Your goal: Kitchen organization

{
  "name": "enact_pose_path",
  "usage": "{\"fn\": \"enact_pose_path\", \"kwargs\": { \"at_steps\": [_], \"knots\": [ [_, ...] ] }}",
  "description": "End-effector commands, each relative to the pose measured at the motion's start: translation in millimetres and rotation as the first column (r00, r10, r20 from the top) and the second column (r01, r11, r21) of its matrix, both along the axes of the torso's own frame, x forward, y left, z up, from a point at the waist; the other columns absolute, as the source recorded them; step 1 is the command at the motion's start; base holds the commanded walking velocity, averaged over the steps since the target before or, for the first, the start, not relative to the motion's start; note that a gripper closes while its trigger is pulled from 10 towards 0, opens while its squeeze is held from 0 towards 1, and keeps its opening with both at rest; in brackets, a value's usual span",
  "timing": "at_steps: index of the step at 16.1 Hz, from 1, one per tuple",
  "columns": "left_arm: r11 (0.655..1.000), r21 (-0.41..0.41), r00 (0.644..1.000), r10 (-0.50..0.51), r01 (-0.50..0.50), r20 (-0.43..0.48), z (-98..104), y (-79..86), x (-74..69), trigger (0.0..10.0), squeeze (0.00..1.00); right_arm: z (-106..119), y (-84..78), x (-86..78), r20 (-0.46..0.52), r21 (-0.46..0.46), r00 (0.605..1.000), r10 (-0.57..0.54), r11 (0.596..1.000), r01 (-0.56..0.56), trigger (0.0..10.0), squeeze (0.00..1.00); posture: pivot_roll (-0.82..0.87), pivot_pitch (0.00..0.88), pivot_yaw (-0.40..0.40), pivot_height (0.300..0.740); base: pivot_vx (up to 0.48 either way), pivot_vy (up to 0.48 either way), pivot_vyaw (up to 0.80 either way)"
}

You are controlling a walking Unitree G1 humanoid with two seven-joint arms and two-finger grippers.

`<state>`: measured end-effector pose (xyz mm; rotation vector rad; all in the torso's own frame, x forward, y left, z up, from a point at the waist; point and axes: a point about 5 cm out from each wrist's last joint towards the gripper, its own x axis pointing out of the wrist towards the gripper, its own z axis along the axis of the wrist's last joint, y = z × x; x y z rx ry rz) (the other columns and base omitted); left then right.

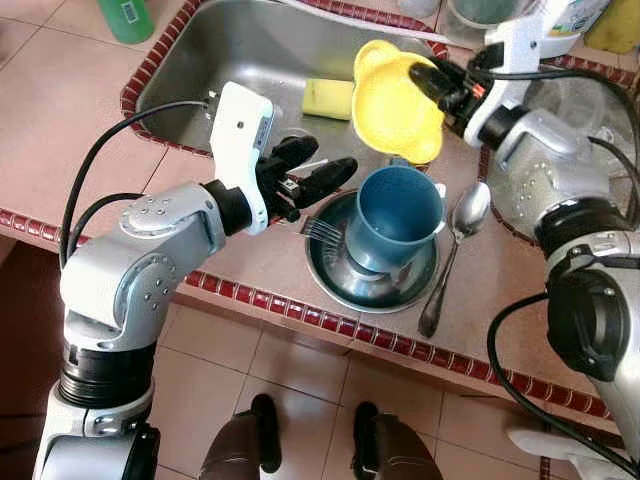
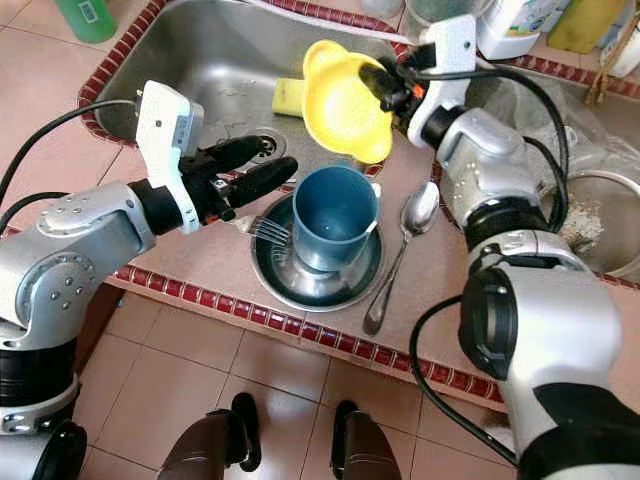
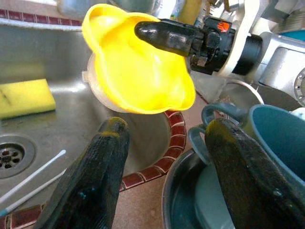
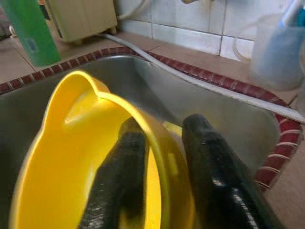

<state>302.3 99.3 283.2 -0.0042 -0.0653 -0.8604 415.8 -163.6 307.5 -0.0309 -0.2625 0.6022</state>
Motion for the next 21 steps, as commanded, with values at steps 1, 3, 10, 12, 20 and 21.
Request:
{"fn": "enact_pose_path", "kwargs": {
  "at_steps": [1, 3, 10, 12, 20, 21],
  "knots": [
    [1.0, 0.006, 1.0, -0.016, 0.016, 0.014, 2.9, -1.7, -4.8, 10.0, 0.0, 8.2, 4.0, -0.5, 0.023, -0.001, 0.999, 0.026, 1.0, -0.026, 10.0, 1.0, 0.0, 0.372, -0.047, 0.74, 0.0, 0.0, 0.0],
    [1.0, 0.008, 1.0, -0.007, 0.007, 0.013, 2.6, 0.7, -5.4, 10.0, 0.0, 13.8, 8.0, -0.5, 0.036, 0.025, 0.999, 0.039, 0.999, -0.04, 10.0, 1.0, 0.01, 0.37, -0.049, 0.74, 0.0, 0.0, 0.0],
    [1.0, 0.003, 1.0, 0.007, -0.007, 0.016, 4.9, 3.4, -5.9, 10.0, 0.0, 21.6, 10.3, -0.4, 0.057, 0.006, 0.998, 0.03, 1.0, -0.031, 10.0, 1.0, 0.02, 0.368, -0.052, 0.74, 0.0, 0.0, 0.0],
    [1.0, 0.002, 1.0, 0.007, -0.008, 0.016, 5.0, 3.6, -5.7, 10.0, 0.0, 21.7, 10.4, -0.4, 0.055, 0.004, 0.998, 0.033, 0.999, -0.033, 10.0, 1.0, 0.02, 0.369, -0.054, 0.74, 0.0, 0.0, 0.0],
    [1.0, -0.005, 1.0, 0.007, -0.007, 0.017, 6.1, 2.4, -6.3, 10.0, 0.0, 19.5, 11.5, -0.4, 0.045, -0.034, 0.998, 0.043, 0.999, -0.042, 10.0, 1.0, 0.02, 0.372, -0.058, 0.74, 0.0, 0.0, 0.0],
    [1.0, -0.005, 1.0, 0.007, -0.007, 0.017, 5.9, 2.6, -6.4, 10.0, 0.0, 19.7, 11.4, -0.4, 0.045, -0.034, 0.998, 0.042, 0.999, -0.041, 10.0, 1.0, 0.02, 0.371, -0.057, 0.74, 0.0, 0.0, 0.0]
  ]
}}
